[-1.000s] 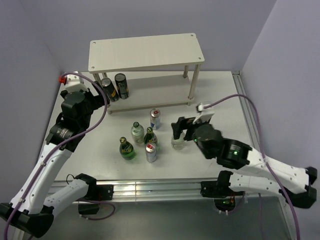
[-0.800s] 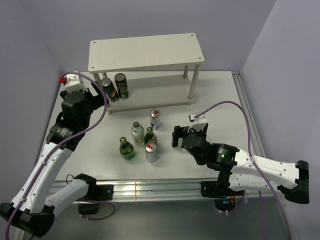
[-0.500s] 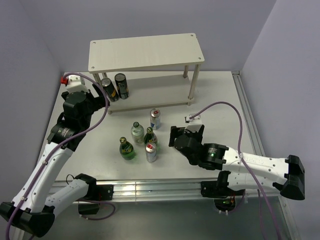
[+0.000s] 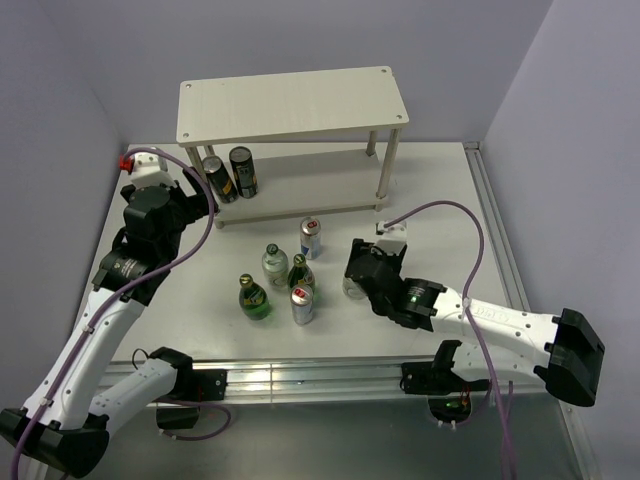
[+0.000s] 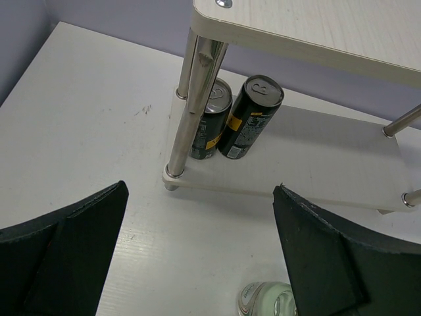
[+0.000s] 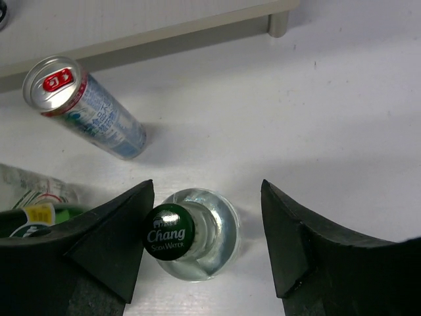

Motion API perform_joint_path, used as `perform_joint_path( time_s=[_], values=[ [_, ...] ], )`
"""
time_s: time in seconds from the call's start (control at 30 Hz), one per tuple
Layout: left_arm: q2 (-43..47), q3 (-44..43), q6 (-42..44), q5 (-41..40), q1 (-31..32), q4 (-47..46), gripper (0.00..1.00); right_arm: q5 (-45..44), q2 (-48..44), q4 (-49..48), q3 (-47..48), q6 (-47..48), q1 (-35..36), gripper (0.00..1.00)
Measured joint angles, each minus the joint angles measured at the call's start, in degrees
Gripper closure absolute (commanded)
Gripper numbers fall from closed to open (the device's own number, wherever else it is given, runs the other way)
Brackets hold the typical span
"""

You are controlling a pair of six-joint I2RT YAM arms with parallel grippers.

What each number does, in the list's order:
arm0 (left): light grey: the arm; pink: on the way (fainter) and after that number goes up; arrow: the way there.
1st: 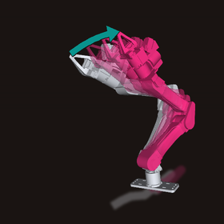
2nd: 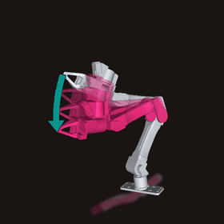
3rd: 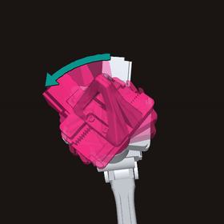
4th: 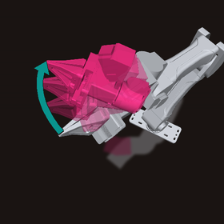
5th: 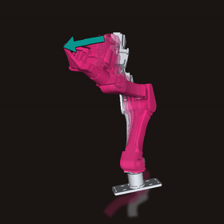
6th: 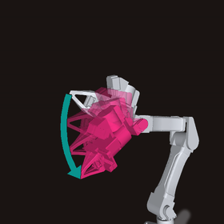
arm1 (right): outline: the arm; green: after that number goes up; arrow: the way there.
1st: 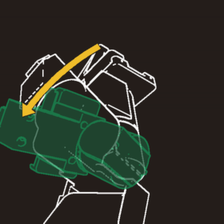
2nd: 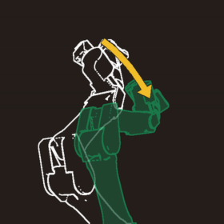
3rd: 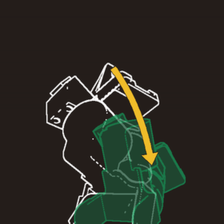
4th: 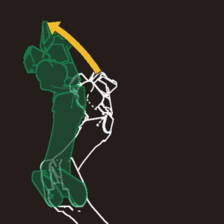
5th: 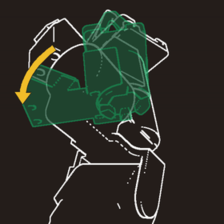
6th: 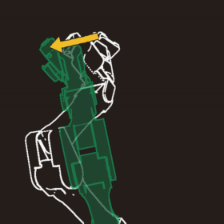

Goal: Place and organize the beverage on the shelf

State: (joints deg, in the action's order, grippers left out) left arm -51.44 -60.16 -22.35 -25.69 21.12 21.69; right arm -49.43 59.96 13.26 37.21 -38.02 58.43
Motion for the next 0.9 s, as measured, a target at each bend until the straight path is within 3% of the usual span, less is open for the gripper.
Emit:
perform_joint_path(
  time_s=[0.27, 0.43, 0.47, 0.5, 0.57, 0.6, 0.7, 0.9],
  values=[
    [0.2, 0.0, 0.0, -0.1, 0.0, 0.0, 0.01, 2.8, 0.7, -3.1, -1.1, 0.1, -3.6, 0.32],
    [0.5, 0.0, 0.0, -0.1, -0.1, 0.0, 0.01, 4.0, 2.7, -3.3, -1.1, 0.0, -3.7, 0.39],
    [0.5, 0.0, 0.0, -0.1, -0.1, 0.0, 0.01, 4.1, 3.0, -3.4, -1.1, 0.0, -3.7, 0.42],
    [0.5, 0.0, 0.0, -0.1, -0.1, 0.0, 0.01, 4.2, 3.3, -3.6, -1.1, -0.1, -3.7, 0.56],
    [0.6, 0.0, 0.0, -0.1, -0.1, 0.0, 0.01, 3.7, 4.2, -4.8, -0.9, 0.7, -3.7, 0.64],
    [0.6, 0.0, 0.0, -0.1, -0.1, 0.0, 0.01, 3.1, 4.5, -5.3, -0.6, 1.3, -3.7, 0.79],
    [0.7, 0.0, 0.0, -0.1, -0.1, 0.0, 0.01, 2.6, 6.4, -6.7, 0.7, 1.6, -4.1, 0.95],
    [0.8, 0.0, 0.0, -0.3, -0.2, 0.0, 0.01, 2.6, 9.1, -4.8, 3.6, 2.1, -4.1, 1.0]
  ],
)
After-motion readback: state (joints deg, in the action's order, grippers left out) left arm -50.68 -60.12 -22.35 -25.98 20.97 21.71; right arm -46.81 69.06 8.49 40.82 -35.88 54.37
